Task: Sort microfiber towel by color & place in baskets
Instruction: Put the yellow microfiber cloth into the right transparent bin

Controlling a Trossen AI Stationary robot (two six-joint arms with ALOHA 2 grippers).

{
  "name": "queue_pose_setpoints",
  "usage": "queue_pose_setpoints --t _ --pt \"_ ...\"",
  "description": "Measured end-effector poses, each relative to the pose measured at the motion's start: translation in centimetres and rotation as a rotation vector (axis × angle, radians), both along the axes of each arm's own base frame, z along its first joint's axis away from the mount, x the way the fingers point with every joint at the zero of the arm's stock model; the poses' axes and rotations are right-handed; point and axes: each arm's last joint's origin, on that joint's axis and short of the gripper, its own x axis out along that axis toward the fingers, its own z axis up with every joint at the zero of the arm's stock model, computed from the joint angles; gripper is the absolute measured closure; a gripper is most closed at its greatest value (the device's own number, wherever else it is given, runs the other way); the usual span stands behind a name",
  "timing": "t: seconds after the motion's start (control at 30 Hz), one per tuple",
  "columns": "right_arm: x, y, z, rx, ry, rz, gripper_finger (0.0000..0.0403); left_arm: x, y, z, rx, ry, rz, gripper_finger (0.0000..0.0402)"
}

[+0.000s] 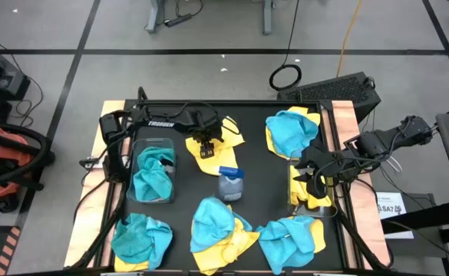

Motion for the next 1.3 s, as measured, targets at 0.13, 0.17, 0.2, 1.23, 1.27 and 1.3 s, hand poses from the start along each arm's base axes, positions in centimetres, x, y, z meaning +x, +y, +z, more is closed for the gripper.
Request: queue_pose_setpoints --t 0.13,0.17,0.2,1.23,1.27,1.3 --pt "0.2 0.1 0.0 0.004 -0.010 -0.001 0.0214 -0.5 -0.1 -0.9 0.031 0.002 0.002 0.0176" --pt "0.2 0.1 0.1 0.005 -0.013 -0.001 0.0214 -0.6 -0.2 -1.0 0.043 0.010 0.006 0.0181" --pt "0.2 0.1 0.1 0.007 -0.016 -0.001 0.0214 -0.7 -0.2 -1.0 0.055 0.018 0.011 0.0191" --pt "4.4 0.7 -0.5 -0.339 -0.166 -0.178 0.0214 -3.7 -0.7 11.1 0.369 -0.268 0.094 0.0400" --pt "4.6 0.7 -0.4 -0.355 -0.186 -0.174 0.0214 -4.0 -0.9 11.9 0.381 -0.299 0.098 0.0400" --pt "4.7 0.8 -0.2 -0.370 -0.206 -0.170 0.0214 -4.3 -1.0 12.8 0.393 -0.335 0.101 0.0400"
